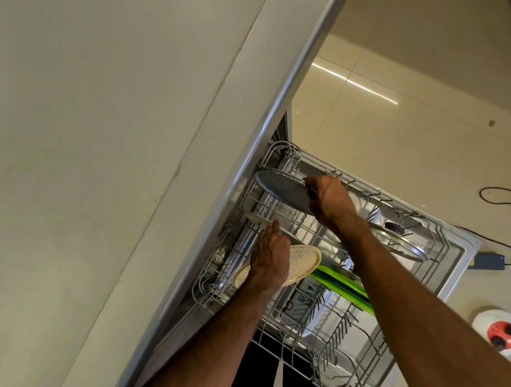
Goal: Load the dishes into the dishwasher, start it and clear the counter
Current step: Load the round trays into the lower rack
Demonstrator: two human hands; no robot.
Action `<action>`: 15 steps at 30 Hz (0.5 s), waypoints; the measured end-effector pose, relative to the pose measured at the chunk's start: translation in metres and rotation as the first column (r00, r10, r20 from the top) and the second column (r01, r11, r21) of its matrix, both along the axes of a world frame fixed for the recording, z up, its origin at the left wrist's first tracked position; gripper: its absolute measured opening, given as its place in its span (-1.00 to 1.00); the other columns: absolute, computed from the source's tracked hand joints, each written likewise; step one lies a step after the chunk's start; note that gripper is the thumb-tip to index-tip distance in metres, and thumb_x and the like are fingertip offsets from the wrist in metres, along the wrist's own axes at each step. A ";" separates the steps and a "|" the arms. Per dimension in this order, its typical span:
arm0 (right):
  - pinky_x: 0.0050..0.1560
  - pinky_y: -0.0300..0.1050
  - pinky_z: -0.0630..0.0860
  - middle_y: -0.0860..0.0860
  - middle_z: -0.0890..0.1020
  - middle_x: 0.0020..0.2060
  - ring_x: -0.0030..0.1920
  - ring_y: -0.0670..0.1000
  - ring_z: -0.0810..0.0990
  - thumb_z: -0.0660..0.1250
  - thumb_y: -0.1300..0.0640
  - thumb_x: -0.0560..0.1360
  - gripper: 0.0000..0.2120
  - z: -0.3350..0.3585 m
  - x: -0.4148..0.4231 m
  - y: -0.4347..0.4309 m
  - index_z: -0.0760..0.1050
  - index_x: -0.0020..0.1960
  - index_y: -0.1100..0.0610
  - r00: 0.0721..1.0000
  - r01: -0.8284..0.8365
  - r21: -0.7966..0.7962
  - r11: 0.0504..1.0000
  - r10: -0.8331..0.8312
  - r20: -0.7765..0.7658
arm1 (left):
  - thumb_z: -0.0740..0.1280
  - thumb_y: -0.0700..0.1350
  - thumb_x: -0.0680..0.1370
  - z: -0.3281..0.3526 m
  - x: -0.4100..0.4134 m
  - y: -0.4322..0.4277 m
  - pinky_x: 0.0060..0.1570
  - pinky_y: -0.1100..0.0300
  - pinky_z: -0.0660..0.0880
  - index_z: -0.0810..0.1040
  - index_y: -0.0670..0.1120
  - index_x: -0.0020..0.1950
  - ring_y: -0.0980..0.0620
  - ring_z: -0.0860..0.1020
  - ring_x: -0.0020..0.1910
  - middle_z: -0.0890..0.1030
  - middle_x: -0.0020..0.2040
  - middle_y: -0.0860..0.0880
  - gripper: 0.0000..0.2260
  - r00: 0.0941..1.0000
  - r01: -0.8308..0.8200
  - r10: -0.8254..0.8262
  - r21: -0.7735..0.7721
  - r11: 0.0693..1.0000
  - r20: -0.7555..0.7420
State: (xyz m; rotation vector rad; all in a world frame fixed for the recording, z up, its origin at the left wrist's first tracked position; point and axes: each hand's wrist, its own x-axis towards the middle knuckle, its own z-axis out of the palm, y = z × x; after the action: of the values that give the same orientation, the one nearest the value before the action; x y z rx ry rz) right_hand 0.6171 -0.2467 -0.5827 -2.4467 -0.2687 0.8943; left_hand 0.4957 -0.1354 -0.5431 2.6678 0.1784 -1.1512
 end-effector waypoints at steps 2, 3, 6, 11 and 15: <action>-0.07 -0.09 0.62 0.15 0.64 0.02 -0.10 0.06 0.63 0.30 0.23 0.61 -0.78 -0.007 -0.007 -0.006 0.52 0.25 0.18 1.000 -0.007 -0.057 0.998 0.005 -0.025 | 0.36 -0.32 0.56 -0.001 0.000 0.001 0.43 -0.01 0.38 0.48 -0.28 0.34 -0.17 0.22 0.56 0.04 0.64 -0.18 -0.66 1.000 0.002 -0.002 -0.002 1.000 -0.001; -0.07 -0.08 0.62 0.15 0.63 0.03 -0.11 0.05 0.61 0.29 0.18 0.63 -0.79 -0.010 -0.013 -0.009 0.50 0.26 0.17 0.999 -0.013 -0.082 0.997 0.011 -0.036 | 0.36 -0.32 0.57 -0.002 0.000 0.001 0.43 -0.01 0.39 0.49 -0.28 0.33 -0.17 0.23 0.56 0.03 0.64 -0.18 -0.67 1.000 0.003 -0.003 -0.001 1.000 0.000; -0.09 -0.08 0.59 0.19 0.58 0.09 -0.09 0.05 0.57 0.20 0.11 0.68 -0.70 -0.014 -0.031 -0.021 0.39 0.37 0.20 0.998 -0.038 -0.139 0.990 0.030 -0.060 | 0.34 -0.31 0.58 -0.005 0.000 0.001 0.42 0.02 0.39 0.50 -0.26 0.31 -0.16 0.22 0.56 0.02 0.65 -0.17 -0.71 1.000 0.010 -0.010 0.001 1.000 0.006; 0.09 0.13 0.59 0.29 0.54 0.16 0.08 0.22 0.56 0.24 0.27 0.61 -0.65 -0.004 -0.058 -0.032 0.36 0.37 0.34 0.957 0.155 0.028 0.987 -0.157 0.245 | 0.31 -0.30 0.61 -0.010 -0.002 0.004 0.35 0.06 0.43 0.49 -0.26 0.33 -0.14 0.26 0.54 0.02 0.65 -0.15 -0.71 0.999 -0.007 0.007 0.009 1.000 0.035; 0.07 0.02 0.64 0.15 0.59 0.19 0.11 0.11 0.61 0.34 0.39 0.44 -0.56 -0.003 -0.076 -0.036 0.47 0.30 0.19 0.996 0.059 0.048 0.997 -0.056 -0.064 | 0.31 -0.29 0.61 -0.019 -0.004 0.007 0.34 0.07 0.46 0.46 -0.26 0.37 -0.12 0.32 0.50 0.07 0.64 -0.16 -0.68 0.998 -0.039 0.038 0.004 0.999 0.054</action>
State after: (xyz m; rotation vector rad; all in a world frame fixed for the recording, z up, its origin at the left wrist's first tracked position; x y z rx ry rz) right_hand 0.5407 -0.2826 -0.5856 -2.3642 -0.1946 0.9261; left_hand 0.4922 -0.1283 -0.5617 2.6839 0.2225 -1.0672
